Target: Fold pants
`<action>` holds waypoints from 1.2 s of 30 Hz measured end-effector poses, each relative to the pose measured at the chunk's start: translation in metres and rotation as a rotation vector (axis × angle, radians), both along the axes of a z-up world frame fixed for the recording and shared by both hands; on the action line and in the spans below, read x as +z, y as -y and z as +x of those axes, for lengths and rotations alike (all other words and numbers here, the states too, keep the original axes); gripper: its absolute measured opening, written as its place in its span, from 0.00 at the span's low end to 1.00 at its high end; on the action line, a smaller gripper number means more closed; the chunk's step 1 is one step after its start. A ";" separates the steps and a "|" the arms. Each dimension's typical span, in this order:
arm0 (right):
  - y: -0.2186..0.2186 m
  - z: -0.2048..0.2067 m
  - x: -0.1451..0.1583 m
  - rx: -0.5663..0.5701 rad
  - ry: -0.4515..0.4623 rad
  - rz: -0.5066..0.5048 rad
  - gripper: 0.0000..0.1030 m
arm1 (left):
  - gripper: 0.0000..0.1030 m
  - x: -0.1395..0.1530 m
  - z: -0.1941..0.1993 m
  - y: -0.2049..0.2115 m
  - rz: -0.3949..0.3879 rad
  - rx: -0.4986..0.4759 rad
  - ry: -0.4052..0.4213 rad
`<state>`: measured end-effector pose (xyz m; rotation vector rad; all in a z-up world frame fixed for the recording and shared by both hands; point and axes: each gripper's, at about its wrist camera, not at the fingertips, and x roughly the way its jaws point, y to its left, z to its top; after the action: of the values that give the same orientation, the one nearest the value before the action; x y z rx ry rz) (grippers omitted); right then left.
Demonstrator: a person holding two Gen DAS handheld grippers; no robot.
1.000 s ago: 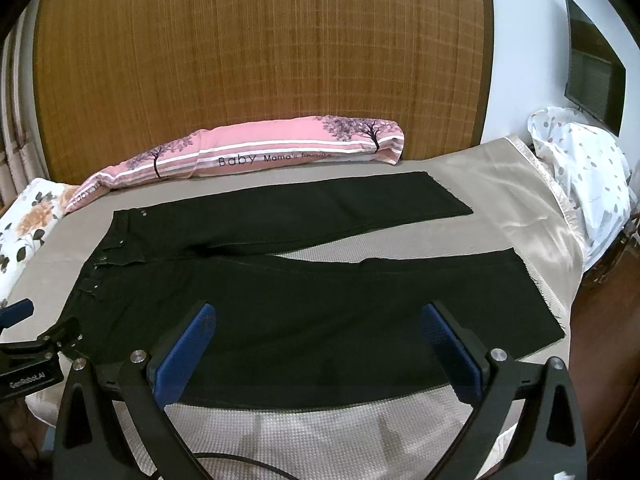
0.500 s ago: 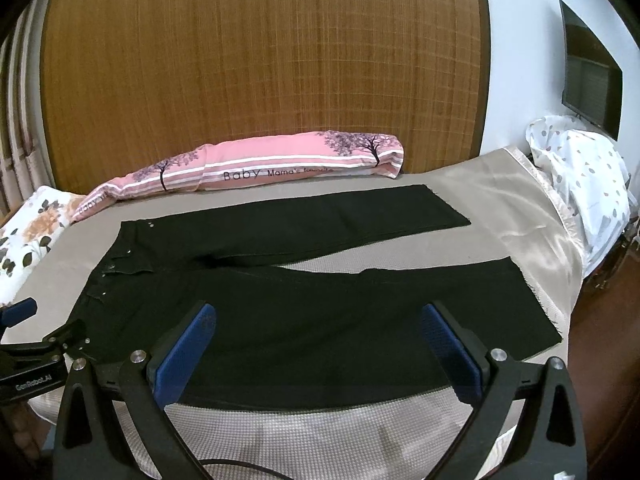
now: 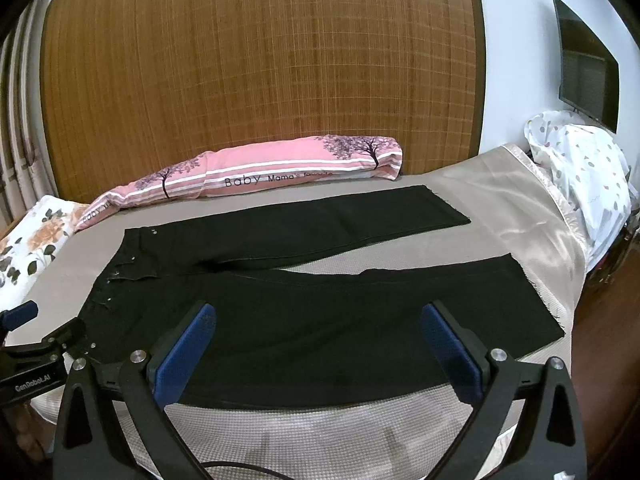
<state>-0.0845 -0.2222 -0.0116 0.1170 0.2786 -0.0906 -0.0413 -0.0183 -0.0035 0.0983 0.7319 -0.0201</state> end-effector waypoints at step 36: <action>0.008 0.048 -0.002 0.025 -0.096 0.029 0.99 | 0.92 -0.026 0.052 -0.024 -0.127 -0.003 -0.171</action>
<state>-0.0368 -0.2298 -0.0135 0.1384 0.3772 -0.0671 0.0107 0.0053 -0.0292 -0.0239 0.8990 -0.0781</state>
